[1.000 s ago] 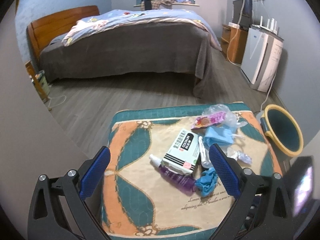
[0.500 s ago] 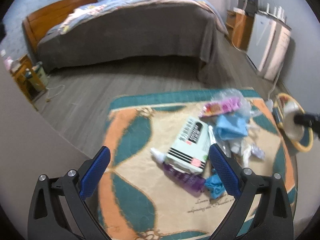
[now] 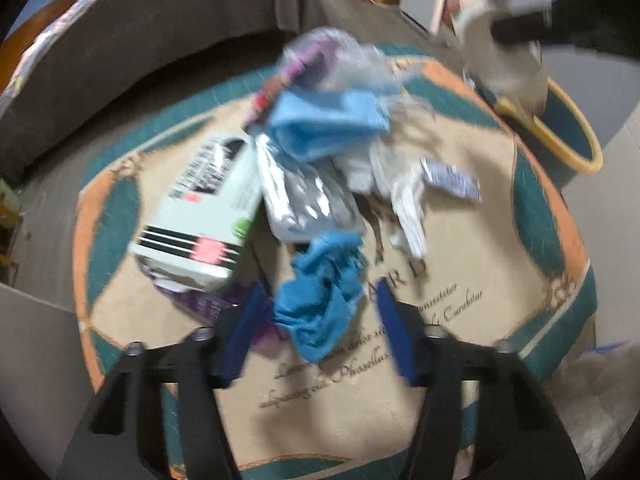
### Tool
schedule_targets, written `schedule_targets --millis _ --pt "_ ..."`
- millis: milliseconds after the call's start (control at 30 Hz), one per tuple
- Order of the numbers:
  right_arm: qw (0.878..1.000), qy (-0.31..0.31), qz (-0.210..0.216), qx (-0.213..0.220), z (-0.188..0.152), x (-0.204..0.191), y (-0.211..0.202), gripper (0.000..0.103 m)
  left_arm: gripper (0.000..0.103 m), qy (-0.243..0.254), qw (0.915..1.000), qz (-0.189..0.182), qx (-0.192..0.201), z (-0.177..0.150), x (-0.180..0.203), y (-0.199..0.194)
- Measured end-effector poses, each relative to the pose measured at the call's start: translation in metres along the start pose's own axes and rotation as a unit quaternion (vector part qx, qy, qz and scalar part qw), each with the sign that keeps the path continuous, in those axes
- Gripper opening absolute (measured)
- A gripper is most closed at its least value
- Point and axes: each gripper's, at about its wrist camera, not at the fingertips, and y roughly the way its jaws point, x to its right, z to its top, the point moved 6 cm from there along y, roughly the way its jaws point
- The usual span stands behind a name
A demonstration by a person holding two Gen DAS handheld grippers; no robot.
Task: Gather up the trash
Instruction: 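Grasp the red-white cup with the right tool while the left tool grasps the blue cloth, then carry the red-white cup and blue cloth over the bin and release both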
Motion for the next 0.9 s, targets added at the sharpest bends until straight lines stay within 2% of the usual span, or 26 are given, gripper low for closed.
schedule_targets --millis 33,133,300,500,667,900 --pt "1.000 0.001 0.002 0.000 0.000 0.001 -0.001 0.011 0.032 0.012 0.9998 0.009 -0.009 -0.003 0.002 0.003" --pt "1.000 0.010 0.005 0.001 0.000 0.007 -0.004 0.011 0.027 0.020 0.9997 0.011 -0.002 -0.002 0.004 -0.004" --pt "0.999 0.034 0.013 0.018 0.005 0.019 -0.017 0.011 0.026 -0.013 0.9986 0.005 0.052 0.016 -0.007 -0.039" --pt "0.996 0.064 0.019 0.057 0.015 0.037 -0.044 0.011 0.026 -0.035 0.9919 0.013 0.121 0.048 -0.014 -0.088" --pt "0.994 0.072 0.014 0.079 0.018 0.050 -0.060 0.011 0.026 -0.047 0.9888 0.011 0.141 0.067 -0.009 -0.105" --pt "0.993 0.078 0.009 0.087 0.020 0.066 -0.067 0.011 0.026 -0.050 0.9849 0.000 0.166 0.086 0.002 -0.124"
